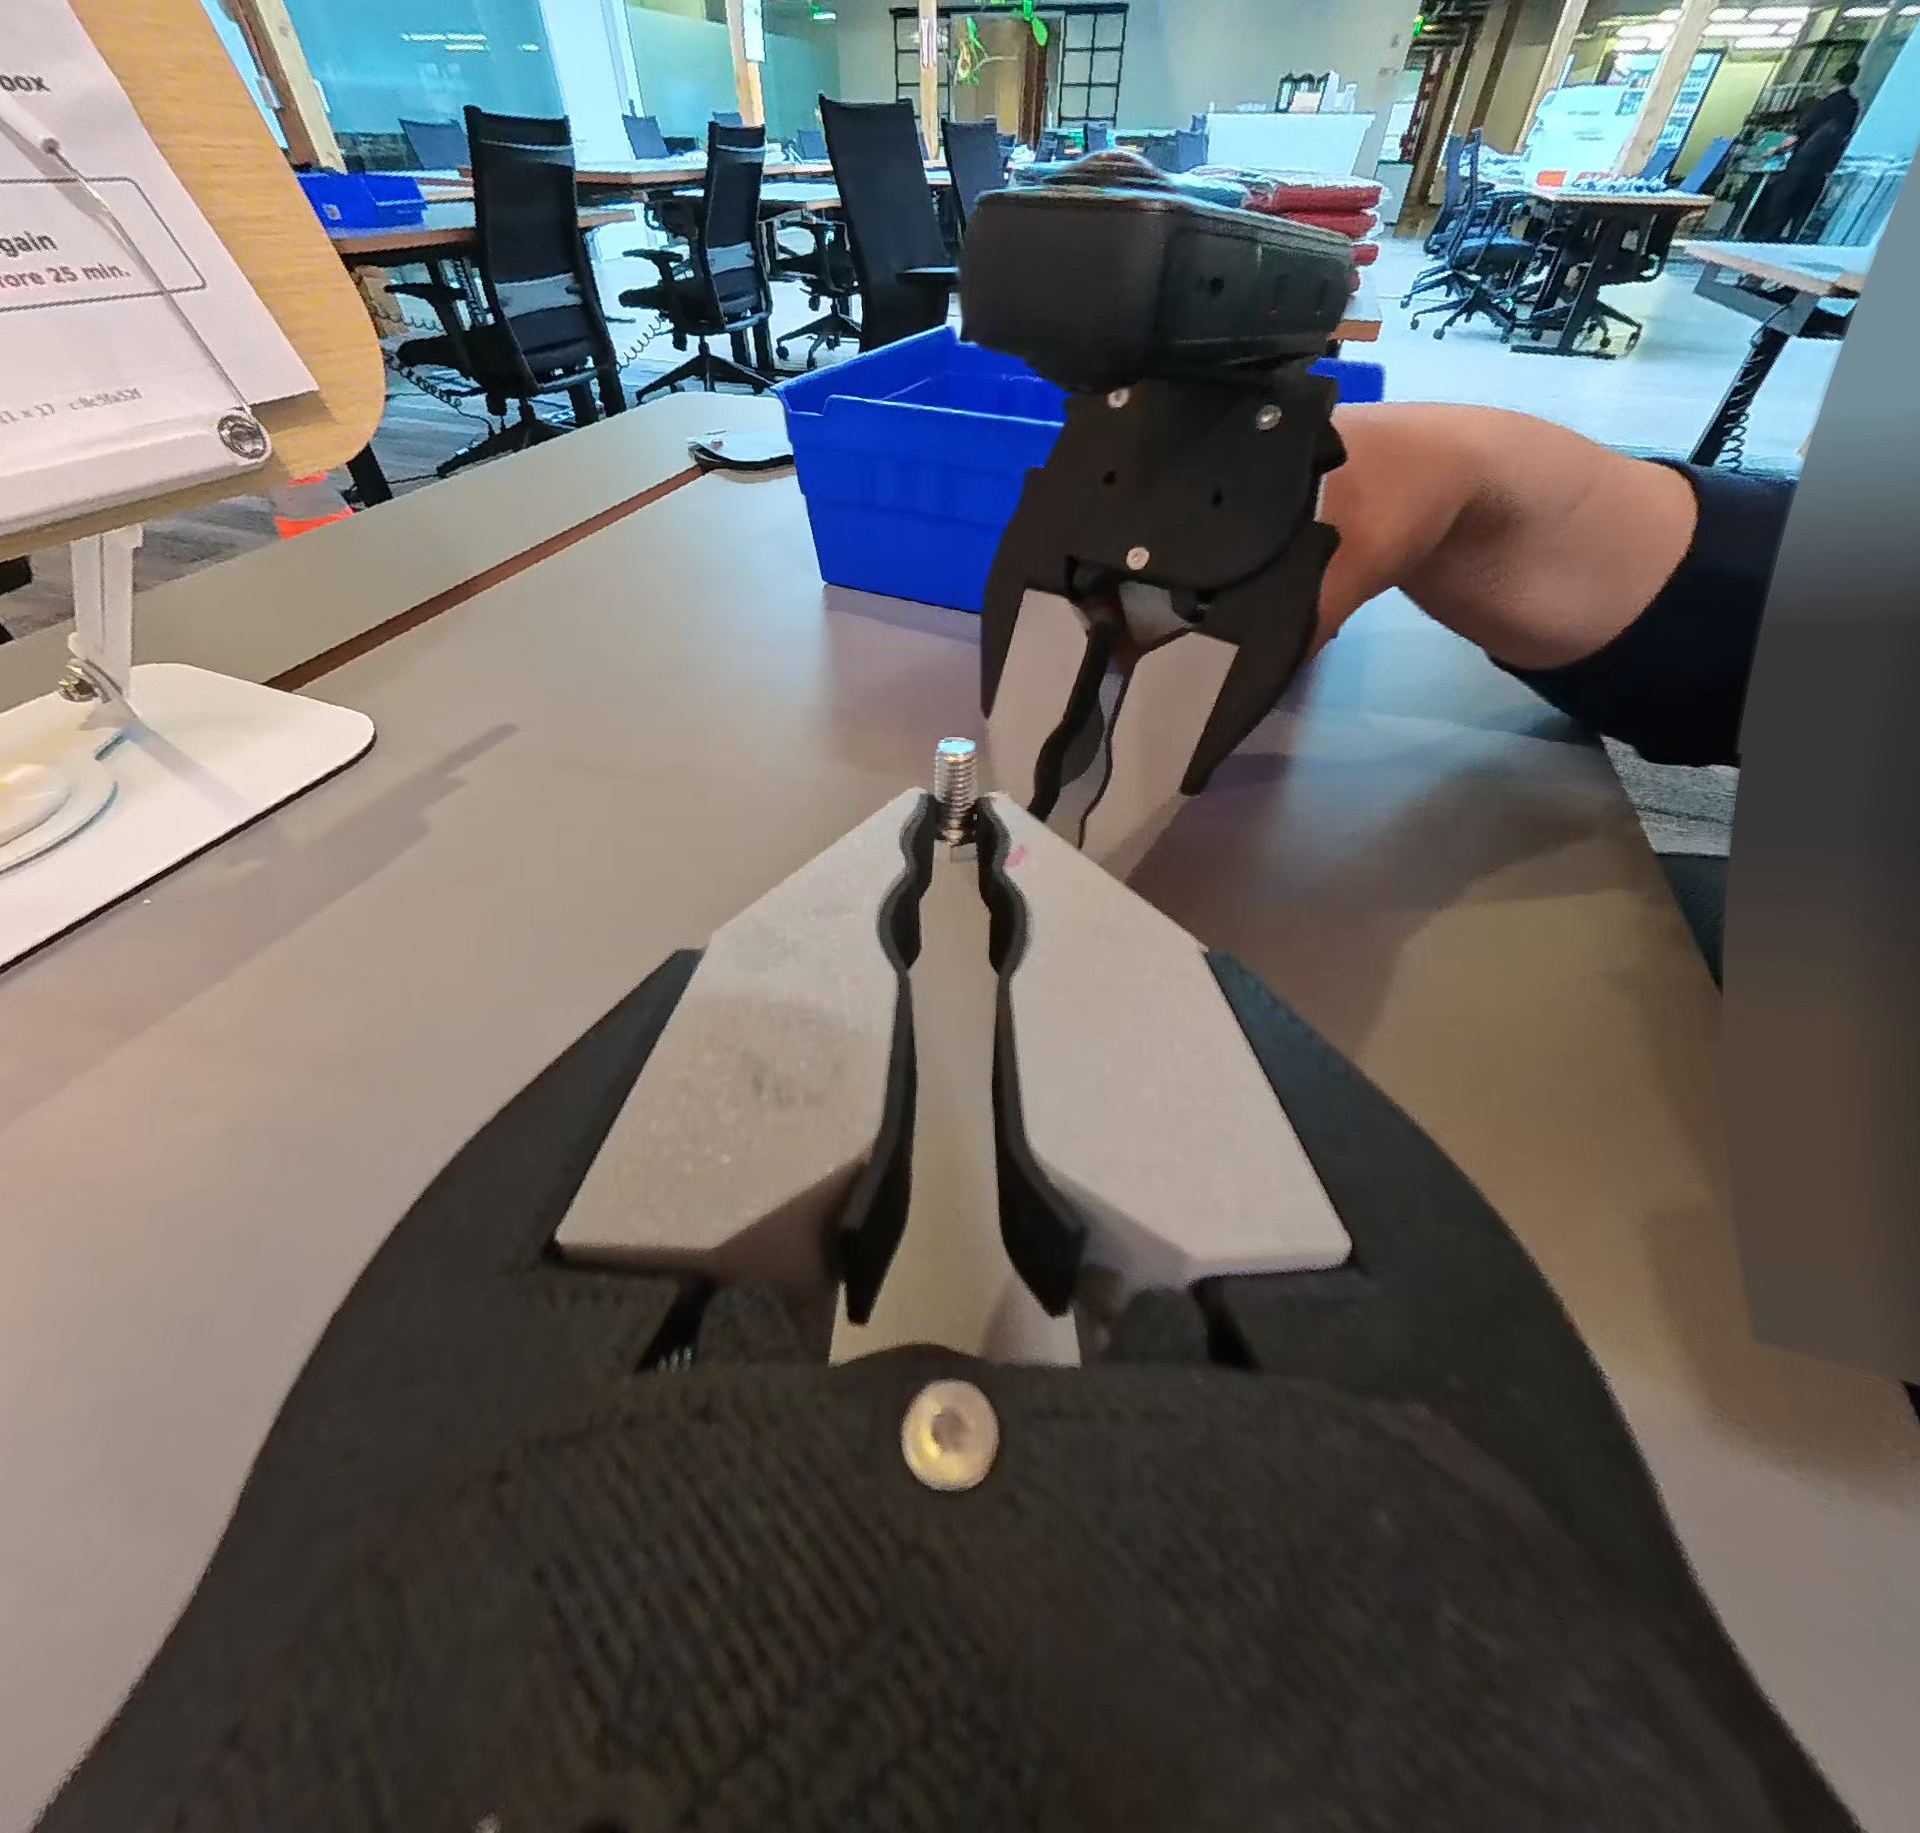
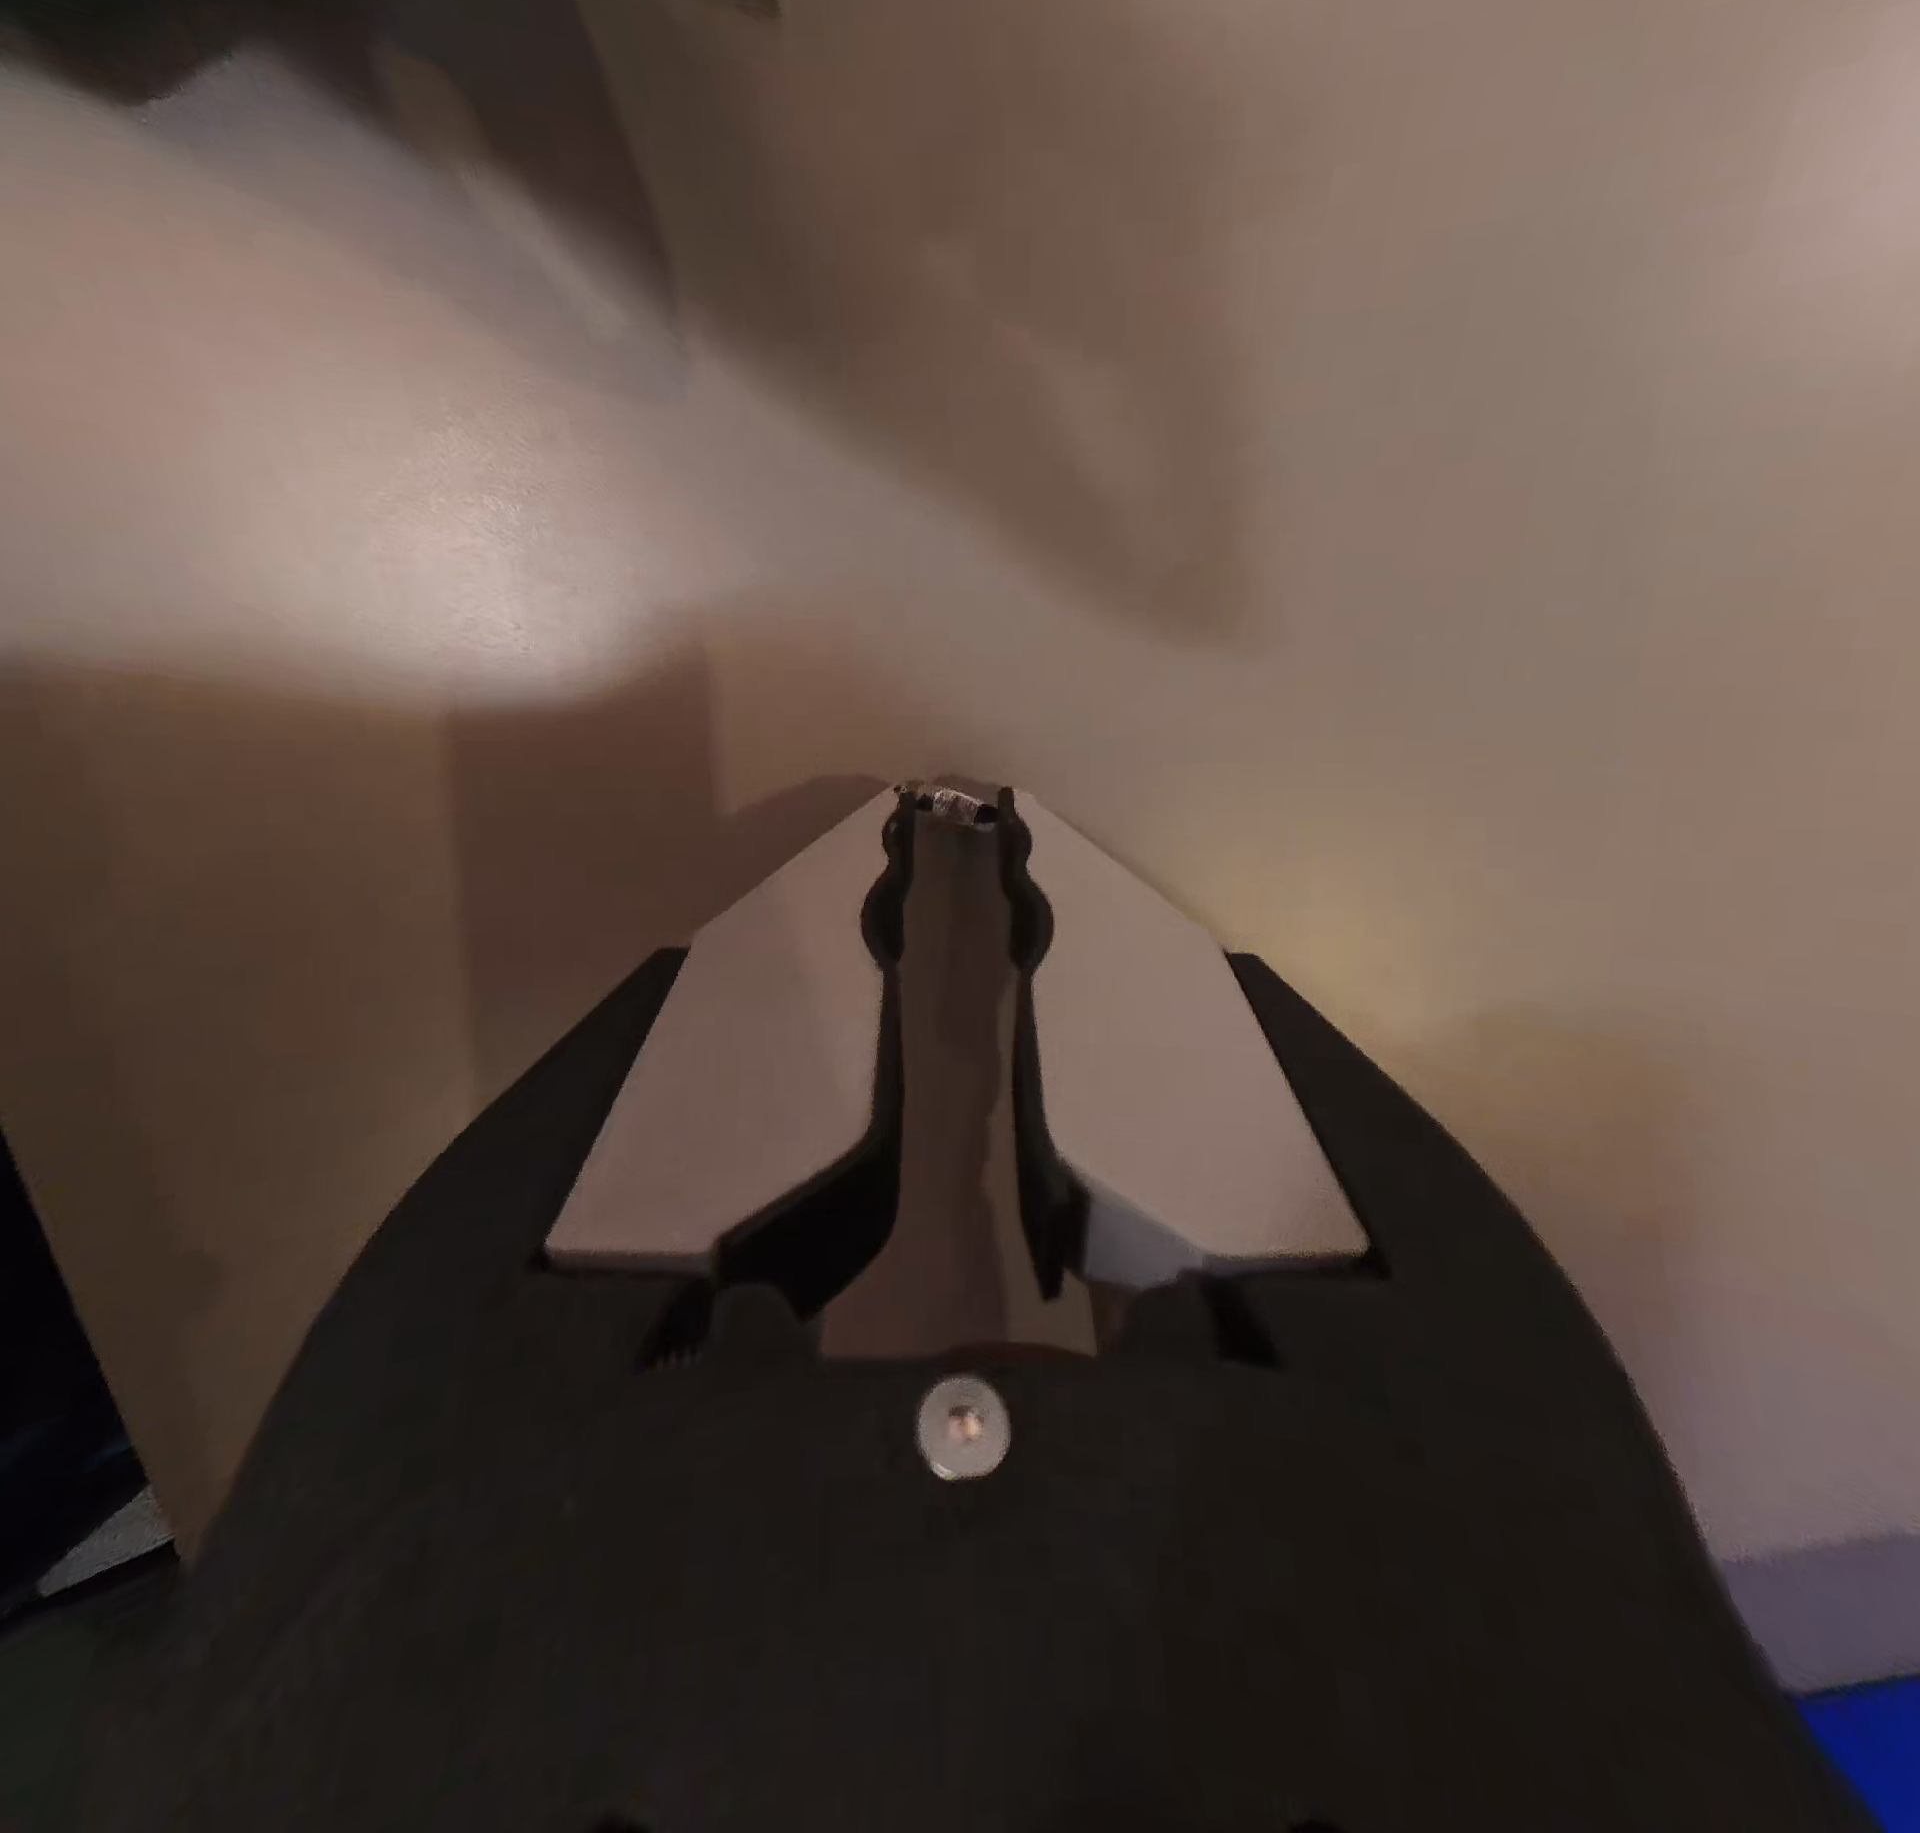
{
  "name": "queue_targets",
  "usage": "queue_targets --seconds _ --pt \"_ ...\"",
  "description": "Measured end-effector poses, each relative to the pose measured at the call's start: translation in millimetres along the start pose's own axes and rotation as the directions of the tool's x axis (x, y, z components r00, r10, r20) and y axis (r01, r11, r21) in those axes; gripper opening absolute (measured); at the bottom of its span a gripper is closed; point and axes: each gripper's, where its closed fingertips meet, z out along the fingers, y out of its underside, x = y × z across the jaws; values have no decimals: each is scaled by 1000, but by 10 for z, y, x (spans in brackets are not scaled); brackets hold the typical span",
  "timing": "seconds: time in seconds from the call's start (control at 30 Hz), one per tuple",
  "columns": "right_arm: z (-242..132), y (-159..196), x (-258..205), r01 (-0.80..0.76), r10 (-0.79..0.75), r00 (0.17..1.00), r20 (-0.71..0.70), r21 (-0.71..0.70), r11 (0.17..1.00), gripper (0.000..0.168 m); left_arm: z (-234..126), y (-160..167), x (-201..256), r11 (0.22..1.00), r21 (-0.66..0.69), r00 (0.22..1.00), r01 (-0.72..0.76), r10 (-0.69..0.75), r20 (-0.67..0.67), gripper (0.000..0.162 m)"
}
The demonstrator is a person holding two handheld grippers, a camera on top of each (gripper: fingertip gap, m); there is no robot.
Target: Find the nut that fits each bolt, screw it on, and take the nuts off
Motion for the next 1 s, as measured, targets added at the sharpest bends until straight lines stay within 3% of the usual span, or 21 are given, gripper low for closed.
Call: queue_targets --seconds 0.2,0.4,0.8,1.0 --pt "129 -154 -17 36 -36 999 17 10 999 17 -17 -17 -19 1000 10 1000 16 -16 1 5" --pt "58 -76 -31 -1 0 1000 28 39 999 18 -16 -21 -14 1000 12 1000 21 -21 -2 5" --pt "-111 -98 -1 -57 61 998 -14 217 975 17 -39 -48 -24 1000 21 1000 21 -21 3 5" --pt "-21 -118 56 130 -113 989 -98 195 972 4 -25 -31 -9 1000 13 1000 22 -22 -6 5"
